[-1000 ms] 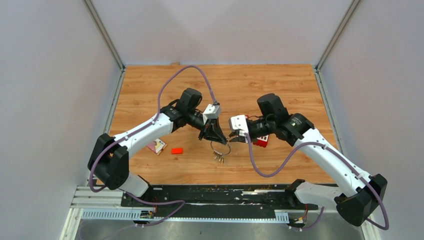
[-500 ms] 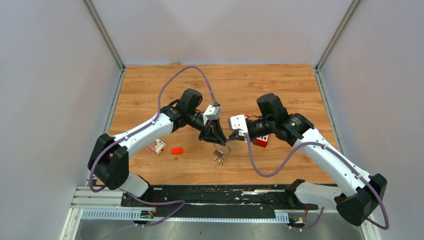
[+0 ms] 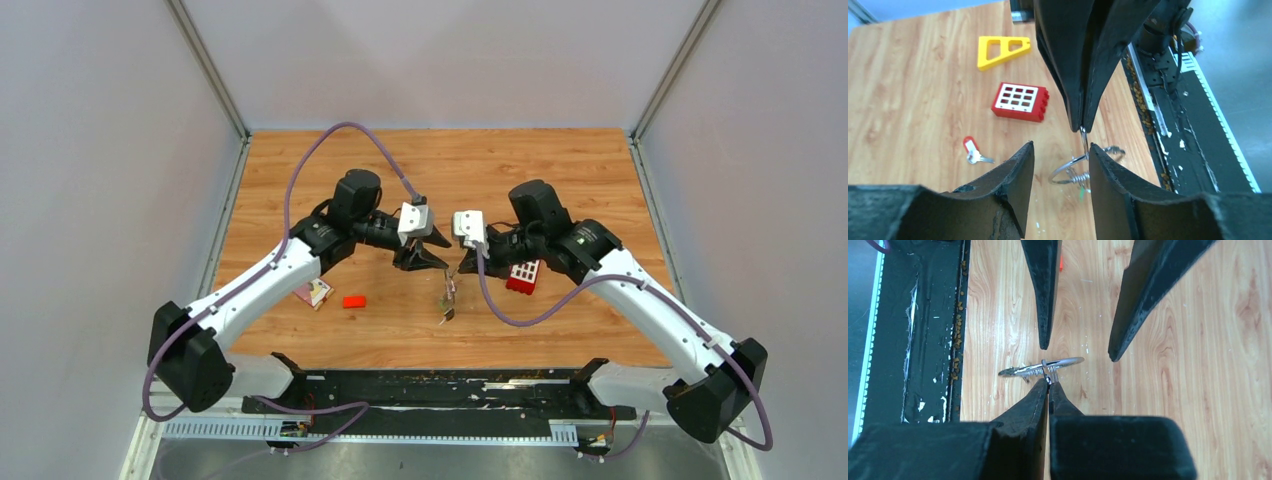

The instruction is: Put the keys on the keyring

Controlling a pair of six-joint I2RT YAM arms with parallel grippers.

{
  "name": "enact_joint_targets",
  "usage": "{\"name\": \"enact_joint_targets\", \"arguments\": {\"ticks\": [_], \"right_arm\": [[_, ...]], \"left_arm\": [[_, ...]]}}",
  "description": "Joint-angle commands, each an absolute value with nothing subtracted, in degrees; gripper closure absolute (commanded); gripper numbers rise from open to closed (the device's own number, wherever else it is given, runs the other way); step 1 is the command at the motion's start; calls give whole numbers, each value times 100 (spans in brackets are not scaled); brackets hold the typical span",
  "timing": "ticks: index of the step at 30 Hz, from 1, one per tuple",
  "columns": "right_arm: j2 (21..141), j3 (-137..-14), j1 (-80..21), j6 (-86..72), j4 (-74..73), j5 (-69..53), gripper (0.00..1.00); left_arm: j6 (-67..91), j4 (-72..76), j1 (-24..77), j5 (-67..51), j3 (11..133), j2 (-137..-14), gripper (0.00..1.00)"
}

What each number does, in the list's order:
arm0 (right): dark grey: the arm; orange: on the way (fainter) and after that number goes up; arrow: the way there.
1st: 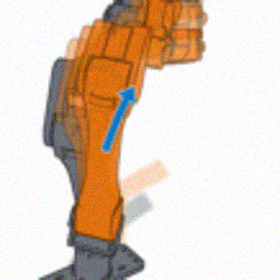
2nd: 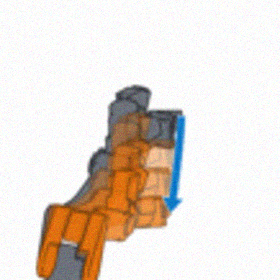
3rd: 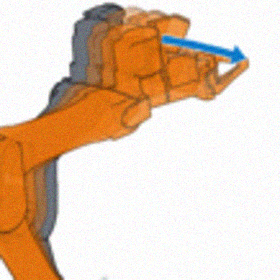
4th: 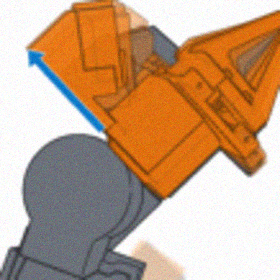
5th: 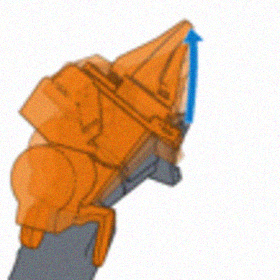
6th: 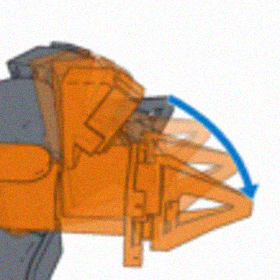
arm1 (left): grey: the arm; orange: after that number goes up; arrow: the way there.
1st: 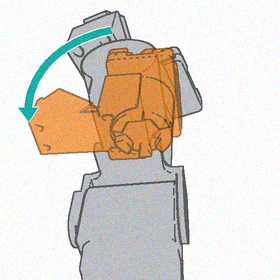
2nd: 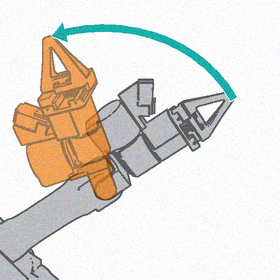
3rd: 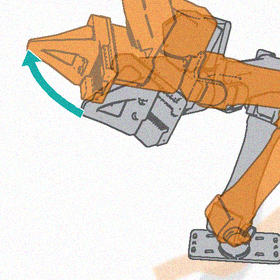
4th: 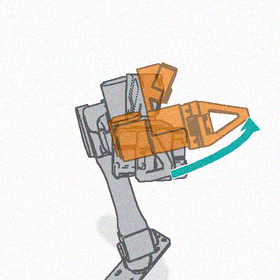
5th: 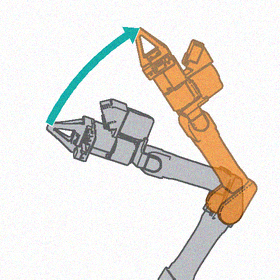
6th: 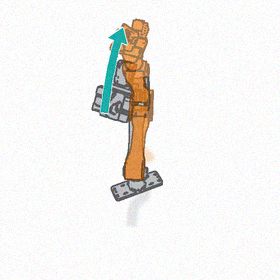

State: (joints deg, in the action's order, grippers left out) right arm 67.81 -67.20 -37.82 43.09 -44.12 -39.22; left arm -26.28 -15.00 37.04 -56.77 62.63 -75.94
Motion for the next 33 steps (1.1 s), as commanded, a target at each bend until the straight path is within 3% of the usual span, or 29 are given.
{"name": "enact_joint_targets", "arguments": {"ticks": [1, 14, 33], "right_arm": [[6894, -7084, -3806, 3770, -4105, -3733, 100], [6983, -7146, -3808, 3559, -3952, -3690, 100], [6926, -7127, -3806, 3503, -3876, -3526, 100]], "left_arm": [[-2113, -735, 3720, -5440, 6052, -7366, 51], [-1714, -270, 3871, -5480, 5793, -7554, 54], [-1823, -569, 4016, -5641, 5900, -7872, 81]]}}
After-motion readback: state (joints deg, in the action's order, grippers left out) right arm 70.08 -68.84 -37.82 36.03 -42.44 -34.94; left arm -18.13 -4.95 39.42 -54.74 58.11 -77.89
